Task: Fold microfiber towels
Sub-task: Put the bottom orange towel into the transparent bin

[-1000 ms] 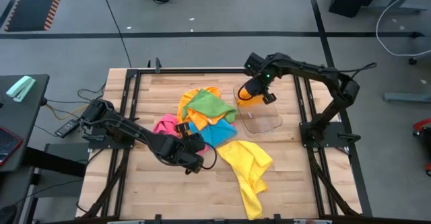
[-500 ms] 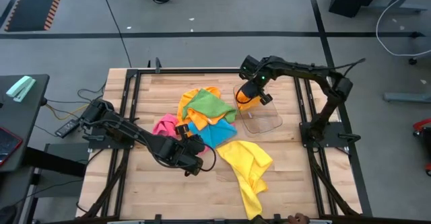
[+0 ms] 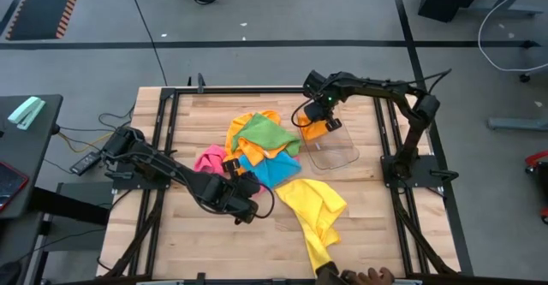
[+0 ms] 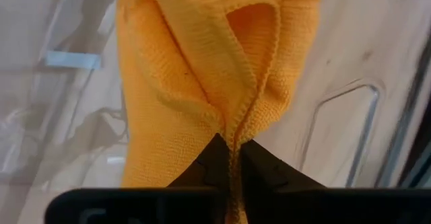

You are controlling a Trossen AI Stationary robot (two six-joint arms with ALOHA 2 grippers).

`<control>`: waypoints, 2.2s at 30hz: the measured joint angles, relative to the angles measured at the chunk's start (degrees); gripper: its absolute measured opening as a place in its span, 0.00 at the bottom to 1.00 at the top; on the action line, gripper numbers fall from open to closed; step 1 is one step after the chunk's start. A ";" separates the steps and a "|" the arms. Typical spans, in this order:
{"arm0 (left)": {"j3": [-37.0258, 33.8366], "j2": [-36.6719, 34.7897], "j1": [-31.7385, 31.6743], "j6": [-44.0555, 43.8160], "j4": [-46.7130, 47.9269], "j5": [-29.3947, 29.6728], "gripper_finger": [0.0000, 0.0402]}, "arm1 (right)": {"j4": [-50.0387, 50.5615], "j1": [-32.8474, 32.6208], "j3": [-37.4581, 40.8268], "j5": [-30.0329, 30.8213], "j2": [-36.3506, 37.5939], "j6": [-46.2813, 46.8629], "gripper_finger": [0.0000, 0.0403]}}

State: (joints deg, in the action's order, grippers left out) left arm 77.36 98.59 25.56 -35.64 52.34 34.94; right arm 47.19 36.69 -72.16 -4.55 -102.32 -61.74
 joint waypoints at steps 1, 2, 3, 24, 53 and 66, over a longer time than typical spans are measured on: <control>0.00 0.00 -0.13 -0.11 -0.02 0.00 0.07 | -0.49 -0.07 0.00 0.45 -0.08 0.78 0.10; 0.00 0.00 -0.24 -0.16 -0.02 0.00 0.07 | -0.71 -0.08 0.00 0.48 -0.13 1.60 0.12; 0.00 0.00 -0.30 -0.18 -0.02 0.00 0.07 | -0.92 -0.07 0.00 0.51 -0.13 2.13 0.15; 0.02 0.00 -0.33 -2.40 -0.11 0.11 0.05 | -1.56 -0.97 -0.04 2.20 2.05 9.98 0.45; 0.02 0.00 0.74 -4.53 0.02 -0.58 0.04 | -15.72 -4.53 12.02 5.72 6.36 20.16 0.44; 0.02 0.00 1.80 -6.10 -0.29 -5.39 0.02 | -29.36 -2.65 22.54 1.40 6.58 16.92 0.39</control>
State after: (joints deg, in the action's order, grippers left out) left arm 77.38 98.59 27.36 -41.74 52.04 29.55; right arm 17.83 34.04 -49.62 -3.15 -95.75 -44.83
